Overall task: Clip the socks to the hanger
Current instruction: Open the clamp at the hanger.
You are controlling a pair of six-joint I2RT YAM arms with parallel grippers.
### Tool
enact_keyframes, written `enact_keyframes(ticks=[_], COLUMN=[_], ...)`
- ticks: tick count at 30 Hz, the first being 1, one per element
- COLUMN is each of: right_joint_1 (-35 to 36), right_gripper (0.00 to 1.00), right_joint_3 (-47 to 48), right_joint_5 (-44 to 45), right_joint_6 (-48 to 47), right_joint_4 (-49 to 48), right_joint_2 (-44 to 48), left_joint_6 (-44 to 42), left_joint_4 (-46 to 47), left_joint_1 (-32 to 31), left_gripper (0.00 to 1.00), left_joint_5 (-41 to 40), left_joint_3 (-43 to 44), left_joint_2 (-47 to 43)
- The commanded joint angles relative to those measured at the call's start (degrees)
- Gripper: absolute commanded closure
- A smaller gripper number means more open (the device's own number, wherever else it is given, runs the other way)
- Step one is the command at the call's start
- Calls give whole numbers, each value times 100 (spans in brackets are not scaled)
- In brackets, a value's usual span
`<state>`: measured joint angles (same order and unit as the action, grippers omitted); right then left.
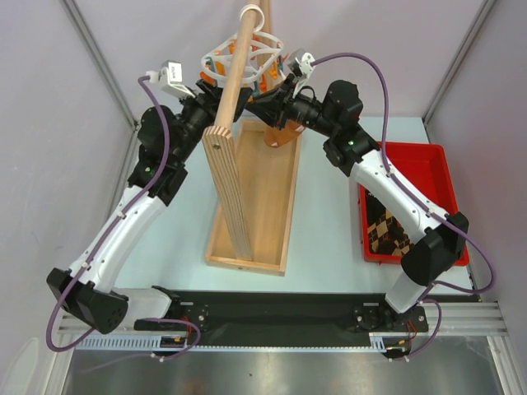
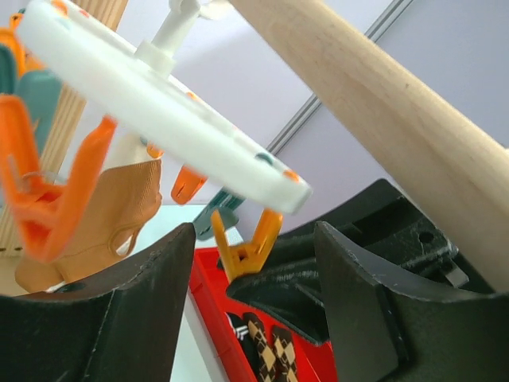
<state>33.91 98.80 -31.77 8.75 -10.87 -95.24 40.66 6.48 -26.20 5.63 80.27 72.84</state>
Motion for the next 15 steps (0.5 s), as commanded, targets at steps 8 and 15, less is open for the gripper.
enact_keyframes(ticks=[8, 15], right_joint_1=[-34, -7], right_gripper=[100, 100], right_joint_3=[429, 455], right_joint_5=[153, 162], right_joint_6=[4, 21], right_joint_4=[182, 252], right_joint_2=[164, 155], left_joint_6=[-551, -577], left_joint_4=[81, 20], left_joint_1=[-219, -263], left_gripper=[45, 79], left_joint_5=[-501, -554], left_joint_3=[498, 534], left_joint_2=[187, 196])
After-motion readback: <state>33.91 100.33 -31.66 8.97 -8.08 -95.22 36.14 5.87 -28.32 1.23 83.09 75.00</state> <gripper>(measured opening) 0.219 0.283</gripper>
